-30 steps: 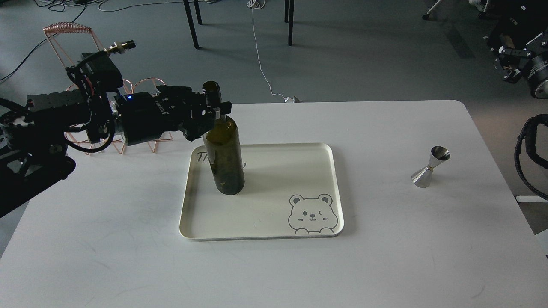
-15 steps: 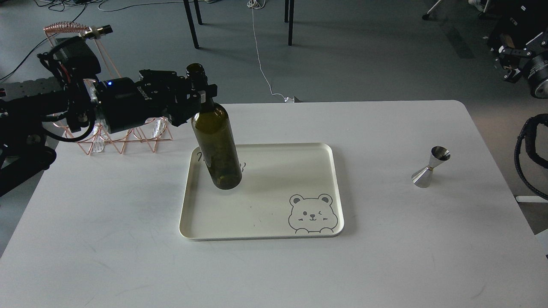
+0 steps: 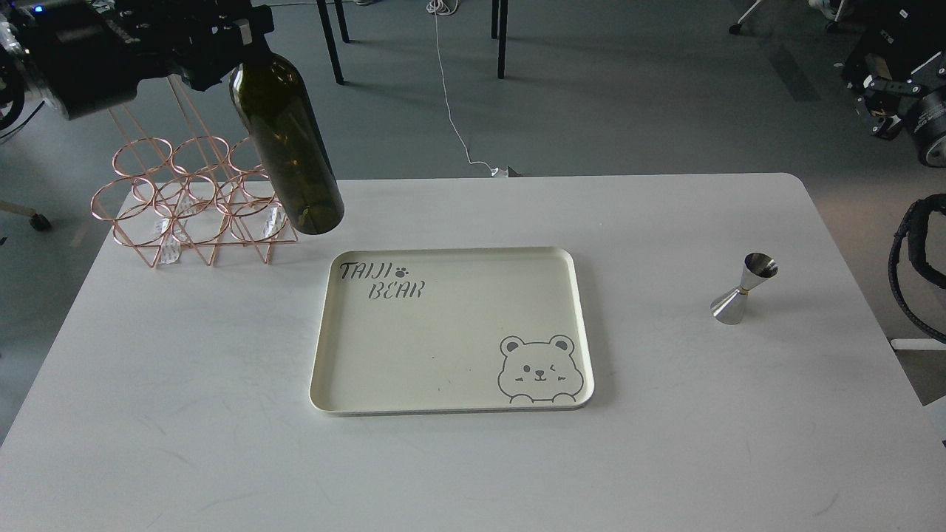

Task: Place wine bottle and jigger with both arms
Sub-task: 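Lift the wine bottle and carry it over the copper rack, then lower the bottle into the copper rack and open the left gripper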

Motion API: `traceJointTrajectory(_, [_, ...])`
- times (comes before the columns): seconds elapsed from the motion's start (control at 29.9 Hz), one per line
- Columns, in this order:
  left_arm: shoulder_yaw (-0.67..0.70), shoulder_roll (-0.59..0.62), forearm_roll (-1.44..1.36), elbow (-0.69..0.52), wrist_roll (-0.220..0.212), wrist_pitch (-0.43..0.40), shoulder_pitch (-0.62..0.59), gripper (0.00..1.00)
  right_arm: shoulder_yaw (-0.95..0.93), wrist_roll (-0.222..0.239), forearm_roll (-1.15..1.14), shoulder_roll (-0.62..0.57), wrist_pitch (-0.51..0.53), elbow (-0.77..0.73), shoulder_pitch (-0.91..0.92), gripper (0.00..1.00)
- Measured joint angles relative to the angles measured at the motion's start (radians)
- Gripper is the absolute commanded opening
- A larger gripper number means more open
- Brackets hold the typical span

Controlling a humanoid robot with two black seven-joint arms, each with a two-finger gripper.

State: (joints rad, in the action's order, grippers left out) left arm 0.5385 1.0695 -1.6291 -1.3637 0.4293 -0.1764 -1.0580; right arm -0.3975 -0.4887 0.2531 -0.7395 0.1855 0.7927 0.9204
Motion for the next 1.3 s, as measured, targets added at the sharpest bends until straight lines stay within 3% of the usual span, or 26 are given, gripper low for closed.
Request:
traceJointTrajectory(0.27, [-0.004, -0.039, -0.005, 0.199, 0.013, 0.000, -0.012, 0.20, -0.002, 0.000, 0.000, 0.000, 0.001, 0.000, 0.000, 0.97])
traceJointTrajectory(0.43, [-0.012, -0.062, -0.019, 0.282, 0.041, 0.004, -0.012, 0.20, -0.003, 0.000, 0.000, -0.003, 0.002, 0.000, 0.000, 0.97])
traceJointTrajectory(0.77, [-0.029, -0.128, -0.022, 0.409, 0.046, 0.012, -0.013, 0.20, -0.003, 0.000, 0.000, 0.003, 0.000, 0.004, 0.000, 0.97])
traceJointTrajectory(1.3, [-0.028, -0.150, -0.020, 0.445, 0.045, 0.014, -0.031, 0.20, -0.003, 0.000, 0.000, 0.000, 0.002, 0.003, -0.001, 0.97])
